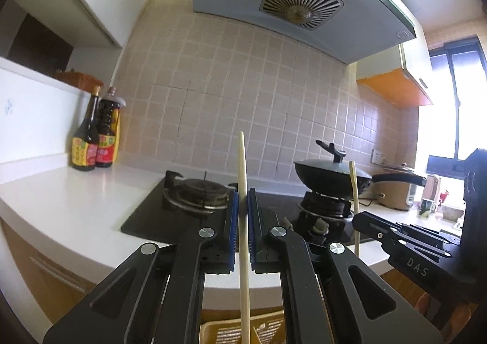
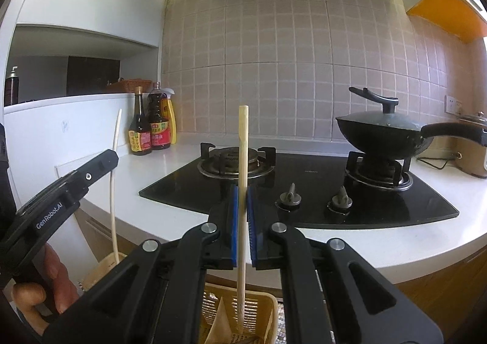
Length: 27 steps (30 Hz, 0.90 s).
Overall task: Organize utensils
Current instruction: 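Carry both chopsticks over the yellow basket, drop them in, open both tools, then return to the cloth and grasp a pair of chopsticks with the left tool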
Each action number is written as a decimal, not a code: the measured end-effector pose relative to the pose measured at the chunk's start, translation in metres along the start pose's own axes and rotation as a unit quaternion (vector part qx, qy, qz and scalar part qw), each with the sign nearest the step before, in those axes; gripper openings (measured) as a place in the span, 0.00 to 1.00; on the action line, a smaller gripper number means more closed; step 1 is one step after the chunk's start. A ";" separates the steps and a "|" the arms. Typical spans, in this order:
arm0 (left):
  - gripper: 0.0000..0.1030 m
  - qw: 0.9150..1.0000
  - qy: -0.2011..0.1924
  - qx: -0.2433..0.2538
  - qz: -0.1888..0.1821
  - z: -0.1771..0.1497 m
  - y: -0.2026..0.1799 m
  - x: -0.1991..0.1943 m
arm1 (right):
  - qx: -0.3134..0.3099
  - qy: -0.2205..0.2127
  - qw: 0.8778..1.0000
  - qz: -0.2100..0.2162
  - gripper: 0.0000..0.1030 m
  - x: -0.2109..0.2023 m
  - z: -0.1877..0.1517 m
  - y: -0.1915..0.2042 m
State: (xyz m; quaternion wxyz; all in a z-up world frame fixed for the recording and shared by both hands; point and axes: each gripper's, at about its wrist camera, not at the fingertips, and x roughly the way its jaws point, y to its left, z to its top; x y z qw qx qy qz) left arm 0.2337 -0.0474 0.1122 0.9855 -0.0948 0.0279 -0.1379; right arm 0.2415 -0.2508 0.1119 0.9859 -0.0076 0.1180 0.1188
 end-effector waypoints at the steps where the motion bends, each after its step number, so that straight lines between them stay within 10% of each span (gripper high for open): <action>1: 0.05 1.000 0.003 -0.001 -0.002 -0.002 0.000 -0.001 | -0.001 0.005 1.000 -0.001 0.04 0.000 -0.002 0.000; 11: 0.35 1.000 0.019 -0.013 -0.008 -0.005 0.008 -0.030 | 0.011 0.027 1.000 0.009 0.06 -0.037 -0.016 0.001; 17: 0.48 0.998 0.036 -0.044 -0.025 0.006 0.020 -0.068 | 0.028 0.045 0.998 0.027 0.38 -0.079 -0.023 0.010; 27: 0.53 0.995 0.075 -0.044 -0.038 0.012 0.017 -0.140 | 0.021 0.129 0.991 0.015 0.41 -0.138 -0.049 0.043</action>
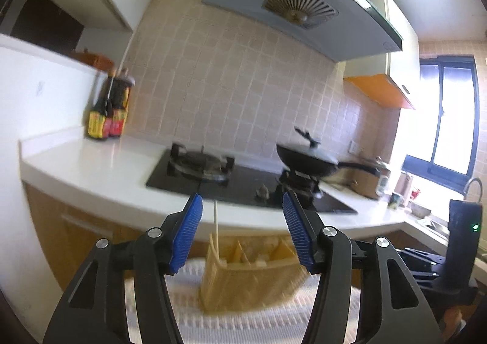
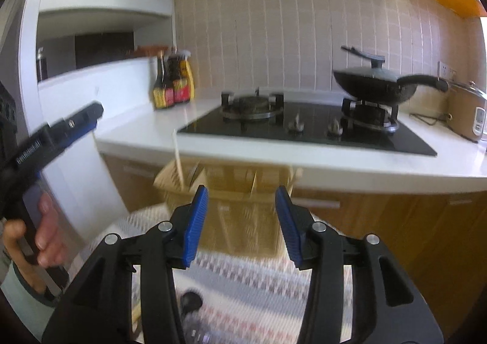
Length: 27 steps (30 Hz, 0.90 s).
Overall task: Organize utensils
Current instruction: 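Return to the cloth and grasp a pair of chopsticks with the left tool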
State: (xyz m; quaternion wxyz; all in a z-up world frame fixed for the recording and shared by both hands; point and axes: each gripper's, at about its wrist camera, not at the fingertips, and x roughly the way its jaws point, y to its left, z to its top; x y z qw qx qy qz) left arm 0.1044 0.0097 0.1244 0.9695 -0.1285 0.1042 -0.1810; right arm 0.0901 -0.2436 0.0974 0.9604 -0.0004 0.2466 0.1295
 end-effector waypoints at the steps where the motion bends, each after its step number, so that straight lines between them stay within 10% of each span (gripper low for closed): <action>1: 0.53 1.000 0.024 -0.011 -0.014 -0.004 0.001 -0.005 | 0.001 0.021 1.000 0.002 0.41 -0.001 -0.006 0.004; 11: 0.53 0.982 0.189 0.000 -0.005 -0.065 0.013 -0.020 | 0.056 0.196 0.979 0.012 0.41 0.019 -0.079 0.029; 27: 0.38 0.905 0.414 0.087 0.041 -0.176 0.029 0.000 | 0.094 0.302 0.948 0.045 0.29 0.050 -0.147 0.061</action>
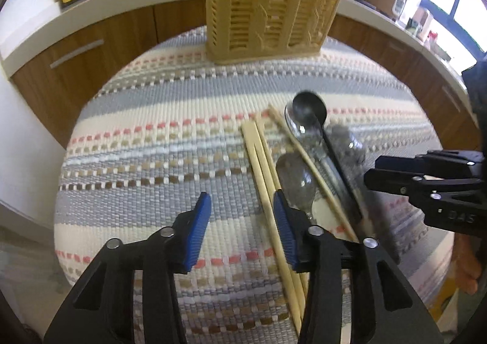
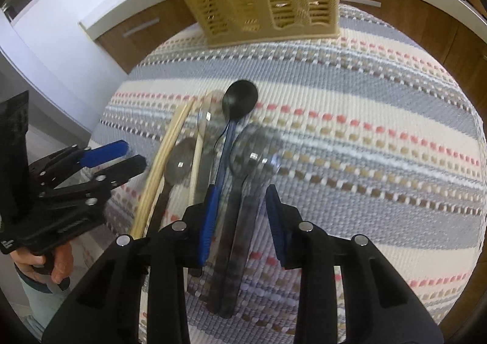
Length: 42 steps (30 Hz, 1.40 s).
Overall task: Organize utensils
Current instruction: 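Return to the cloth and grasp a pair of chopsticks with the left tool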
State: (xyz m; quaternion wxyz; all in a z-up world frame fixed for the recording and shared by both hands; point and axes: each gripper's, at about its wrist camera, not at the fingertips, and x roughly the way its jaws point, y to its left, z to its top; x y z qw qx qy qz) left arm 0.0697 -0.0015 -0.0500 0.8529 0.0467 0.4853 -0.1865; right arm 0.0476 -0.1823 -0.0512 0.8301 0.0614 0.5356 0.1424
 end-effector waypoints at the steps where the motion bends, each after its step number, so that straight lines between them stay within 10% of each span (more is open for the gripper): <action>1: 0.38 1.000 0.002 0.002 -0.002 -0.001 -0.002 0.002 | 0.002 0.001 1.000 0.001 0.29 0.002 -0.001 0.001; 21: 0.41 0.997 0.051 0.032 0.048 0.005 -0.023 0.010 | 0.007 0.011 1.000 -0.026 0.29 -0.005 -0.009 -0.013; 26: 0.12 0.996 0.053 0.035 0.063 0.007 -0.022 0.009 | -0.017 0.015 0.999 -0.030 0.29 0.001 -0.001 0.010; 42: 0.11 0.998 0.038 0.001 0.044 -0.001 -0.008 0.002 | -0.074 0.037 0.994 -0.067 0.14 0.030 0.011 0.042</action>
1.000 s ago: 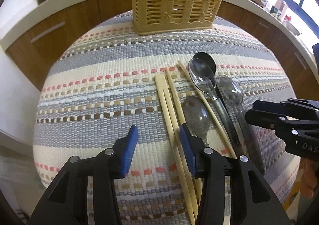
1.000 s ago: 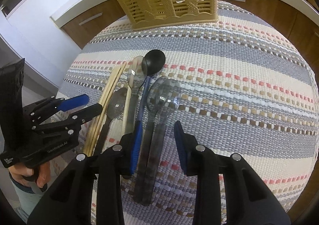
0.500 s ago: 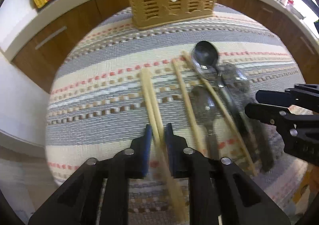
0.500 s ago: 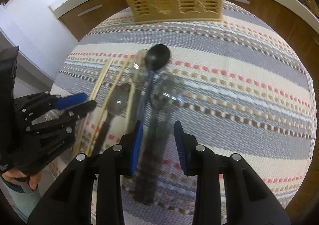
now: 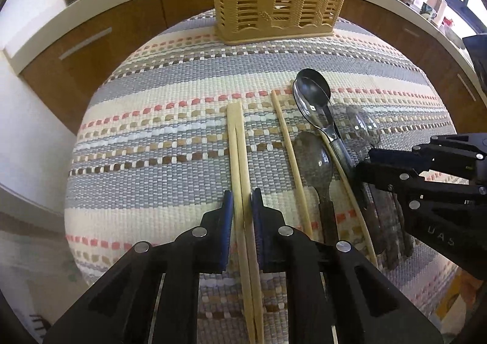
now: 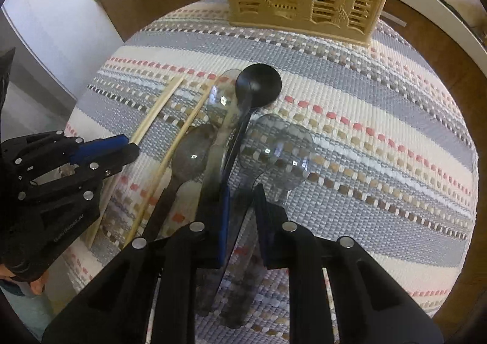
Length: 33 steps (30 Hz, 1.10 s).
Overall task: Organize utensils
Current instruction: 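Return to the cloth and grasp a pair of chopsticks with the left tool, then grasp a clear plastic spoon with the right tool and lift it, then carry the chopsticks with the left tool while the right tool carries the spoon into the basket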
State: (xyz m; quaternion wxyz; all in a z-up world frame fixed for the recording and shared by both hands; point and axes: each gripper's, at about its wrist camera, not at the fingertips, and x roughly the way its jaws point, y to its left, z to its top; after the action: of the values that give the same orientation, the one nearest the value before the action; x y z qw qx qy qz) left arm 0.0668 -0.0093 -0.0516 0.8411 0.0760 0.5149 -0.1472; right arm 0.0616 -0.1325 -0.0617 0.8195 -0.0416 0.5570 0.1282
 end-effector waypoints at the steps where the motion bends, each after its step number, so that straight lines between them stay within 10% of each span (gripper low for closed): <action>1: 0.11 1.000 0.002 0.002 0.000 0.000 -0.001 0.000 | 0.001 0.001 1.000 0.001 0.13 0.000 0.000 0.000; 10: 0.13 0.999 0.020 0.017 -0.018 0.007 0.004 0.002 | -0.003 0.013 1.000 0.011 0.08 -0.011 -0.017 -0.020; 17: 0.37 0.994 0.055 0.084 -0.034 0.014 -0.012 0.009 | -0.019 0.050 0.998 0.017 0.09 -0.017 -0.030 -0.027; 22: 0.11 0.993 0.054 0.101 -0.009 0.014 -0.020 0.008 | -0.049 0.066 0.997 -0.003 0.10 -0.012 -0.022 -0.015; 33: 0.10 0.996 -0.050 0.040 -0.054 0.015 -0.003 -0.038 | -0.041 -0.030 0.997 0.055 0.09 -0.063 -0.021 -0.021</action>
State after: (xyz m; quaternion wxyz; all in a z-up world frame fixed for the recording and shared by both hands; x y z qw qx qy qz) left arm 0.0626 -0.0096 -0.0114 0.8532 0.0746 0.4687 -0.2164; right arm 0.0265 -0.1677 -0.0134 0.8252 -0.0406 0.5277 0.1973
